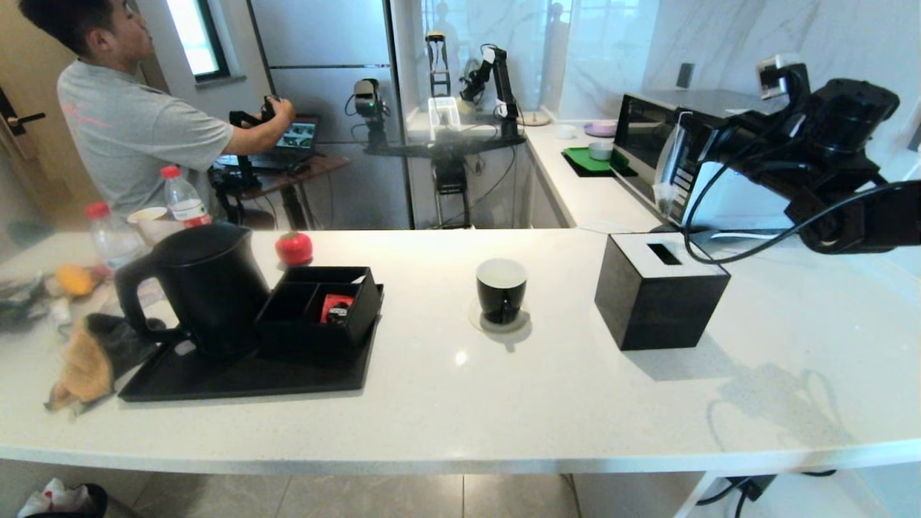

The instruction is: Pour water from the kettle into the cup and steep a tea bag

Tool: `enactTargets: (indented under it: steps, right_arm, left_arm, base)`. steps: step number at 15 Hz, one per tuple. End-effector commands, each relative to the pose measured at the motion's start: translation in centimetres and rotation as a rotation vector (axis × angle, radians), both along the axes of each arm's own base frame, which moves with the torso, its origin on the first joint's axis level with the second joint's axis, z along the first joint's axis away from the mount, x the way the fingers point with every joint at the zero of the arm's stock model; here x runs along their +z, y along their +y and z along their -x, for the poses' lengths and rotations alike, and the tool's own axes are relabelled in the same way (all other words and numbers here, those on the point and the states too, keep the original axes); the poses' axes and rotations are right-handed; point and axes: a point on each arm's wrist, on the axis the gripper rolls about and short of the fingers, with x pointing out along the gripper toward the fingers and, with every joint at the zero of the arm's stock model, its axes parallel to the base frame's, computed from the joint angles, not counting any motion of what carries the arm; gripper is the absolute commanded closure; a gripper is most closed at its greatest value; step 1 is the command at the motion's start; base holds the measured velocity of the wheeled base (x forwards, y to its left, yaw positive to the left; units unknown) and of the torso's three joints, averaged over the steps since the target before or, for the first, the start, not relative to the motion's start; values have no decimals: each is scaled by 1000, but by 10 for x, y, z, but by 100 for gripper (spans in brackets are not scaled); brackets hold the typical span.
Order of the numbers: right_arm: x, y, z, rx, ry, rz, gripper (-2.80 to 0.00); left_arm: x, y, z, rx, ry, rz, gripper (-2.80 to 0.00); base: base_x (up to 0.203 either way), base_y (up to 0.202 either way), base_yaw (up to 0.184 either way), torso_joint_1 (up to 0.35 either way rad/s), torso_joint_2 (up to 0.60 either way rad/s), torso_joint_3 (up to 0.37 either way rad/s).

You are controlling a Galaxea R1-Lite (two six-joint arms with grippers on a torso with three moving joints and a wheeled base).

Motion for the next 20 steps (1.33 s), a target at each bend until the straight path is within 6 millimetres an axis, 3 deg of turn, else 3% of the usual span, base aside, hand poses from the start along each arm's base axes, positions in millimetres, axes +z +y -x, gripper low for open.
enactTargets:
  steps: [1, 14, 20]
  right_arm:
    - [-5, -4, 5, -7, 18, 1, 0]
    - [-48, -5, 63, -15, 113, 0, 0]
    - [-72, -4, 72, -11, 158, -1, 0]
  left_arm:
    - [0, 0, 0, 0, 1, -1, 0]
    - [0, 0, 0, 0, 0, 0, 0]
    - [0, 0, 0, 0, 0, 0, 0]
  base:
    - [0, 0, 0, 0, 0, 0]
    - [0, 0, 0, 0, 0, 0]
    - [0, 0, 0, 0, 0, 0]
